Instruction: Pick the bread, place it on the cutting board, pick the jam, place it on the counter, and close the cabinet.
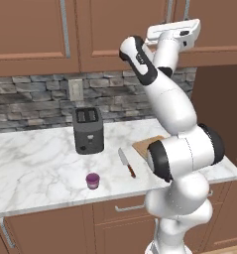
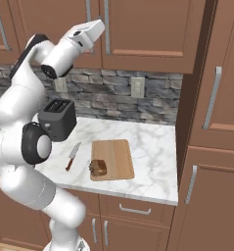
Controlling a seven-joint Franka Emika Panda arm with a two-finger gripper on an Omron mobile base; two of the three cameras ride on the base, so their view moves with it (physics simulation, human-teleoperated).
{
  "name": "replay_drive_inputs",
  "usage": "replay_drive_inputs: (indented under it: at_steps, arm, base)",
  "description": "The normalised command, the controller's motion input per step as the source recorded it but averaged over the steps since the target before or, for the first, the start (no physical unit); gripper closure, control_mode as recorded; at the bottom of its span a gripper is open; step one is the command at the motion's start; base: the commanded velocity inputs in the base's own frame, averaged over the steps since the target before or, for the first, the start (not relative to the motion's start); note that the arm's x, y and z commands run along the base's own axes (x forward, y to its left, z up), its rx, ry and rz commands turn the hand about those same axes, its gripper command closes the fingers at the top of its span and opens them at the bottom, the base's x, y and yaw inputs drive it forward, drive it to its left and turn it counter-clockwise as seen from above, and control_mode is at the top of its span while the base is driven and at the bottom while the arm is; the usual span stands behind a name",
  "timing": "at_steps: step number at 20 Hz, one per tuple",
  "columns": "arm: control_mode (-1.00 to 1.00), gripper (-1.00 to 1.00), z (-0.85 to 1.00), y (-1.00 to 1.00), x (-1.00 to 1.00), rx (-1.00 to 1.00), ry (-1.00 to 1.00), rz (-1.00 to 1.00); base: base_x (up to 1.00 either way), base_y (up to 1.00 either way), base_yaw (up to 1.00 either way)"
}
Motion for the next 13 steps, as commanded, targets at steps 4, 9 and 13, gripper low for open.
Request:
replay_drive_inputs:
  at_steps: [4,9,13]
  arm:
    - [-1.00,-1.00,-0.19,0.00,0.34,0.00,-0.09,-0.05]
    - [-1.00,-1.00,-0.19,0.00,0.34,0.00,-0.08,-0.06]
    - [-1.00,-1.00,-0.18,0.00,0.34,0.00,-0.08,-0.06]
  base:
    - [0.00,0.00,0.00]
    - [0.00,0.00,0.00]
    - [0.00,0.00,0.00]
